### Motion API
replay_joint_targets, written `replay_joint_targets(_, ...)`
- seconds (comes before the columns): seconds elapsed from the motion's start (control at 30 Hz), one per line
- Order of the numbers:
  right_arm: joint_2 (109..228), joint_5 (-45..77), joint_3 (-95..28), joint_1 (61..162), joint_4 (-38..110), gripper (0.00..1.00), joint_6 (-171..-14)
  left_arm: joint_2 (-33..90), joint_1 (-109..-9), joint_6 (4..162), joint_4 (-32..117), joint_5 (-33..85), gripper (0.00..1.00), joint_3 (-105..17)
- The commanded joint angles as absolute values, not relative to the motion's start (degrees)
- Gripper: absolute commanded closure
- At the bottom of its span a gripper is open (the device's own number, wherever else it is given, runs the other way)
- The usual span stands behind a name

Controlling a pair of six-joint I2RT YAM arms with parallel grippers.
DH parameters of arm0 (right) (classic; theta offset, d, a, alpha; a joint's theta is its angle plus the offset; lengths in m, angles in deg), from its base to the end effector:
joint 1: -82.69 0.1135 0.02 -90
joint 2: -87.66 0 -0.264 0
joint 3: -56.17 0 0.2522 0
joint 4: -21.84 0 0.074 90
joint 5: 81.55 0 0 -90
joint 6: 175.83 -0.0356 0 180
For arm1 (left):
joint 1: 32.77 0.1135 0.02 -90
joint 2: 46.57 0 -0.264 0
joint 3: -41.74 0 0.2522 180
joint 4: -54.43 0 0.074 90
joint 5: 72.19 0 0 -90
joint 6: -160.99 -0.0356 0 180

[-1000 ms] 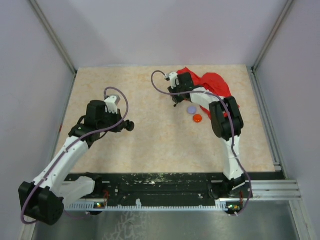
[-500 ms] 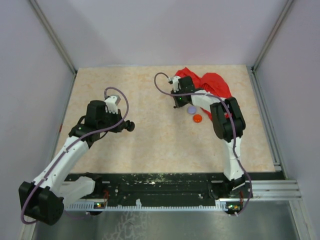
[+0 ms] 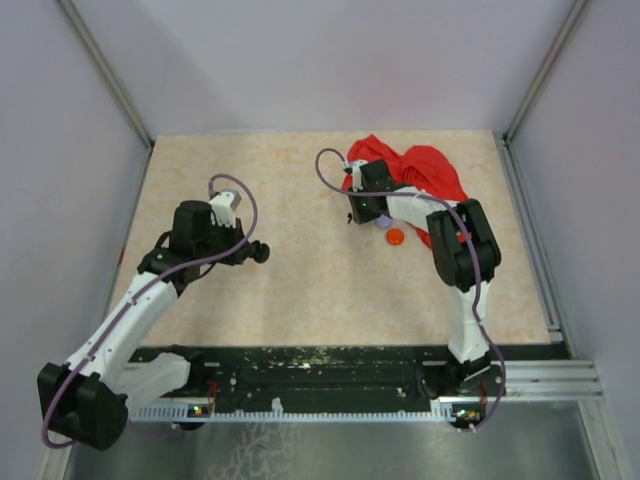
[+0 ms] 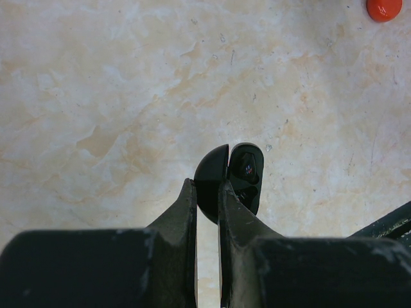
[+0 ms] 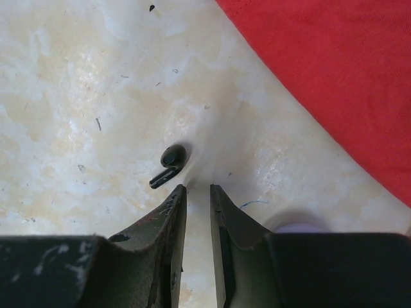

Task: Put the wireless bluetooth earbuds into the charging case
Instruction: Pick up the earbud from the center of the board.

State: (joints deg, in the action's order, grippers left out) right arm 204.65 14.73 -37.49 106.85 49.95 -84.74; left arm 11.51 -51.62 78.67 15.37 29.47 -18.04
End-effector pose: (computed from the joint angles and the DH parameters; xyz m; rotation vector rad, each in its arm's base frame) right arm 0.3995 0.1835 0.1633 -0.5899 2.4156 0.3075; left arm 0.2050 -0.0776 0.2790 0.3316 2.2253 -0.4783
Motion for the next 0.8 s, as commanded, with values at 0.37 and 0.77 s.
replay_joint_targets(0.37,201.43,23.92,-40.22,105.47,47.07,0.7,-86.99,11.22,-51.4,78.49,16.33,30.61,1.0,-18.04)
replay_joint_targets(0.77,205.81,22.72,-44.38,105.51,48.92,0.7,-84.95,11.44,-51.35,78.47,16.37,31.04,1.0,-18.08)
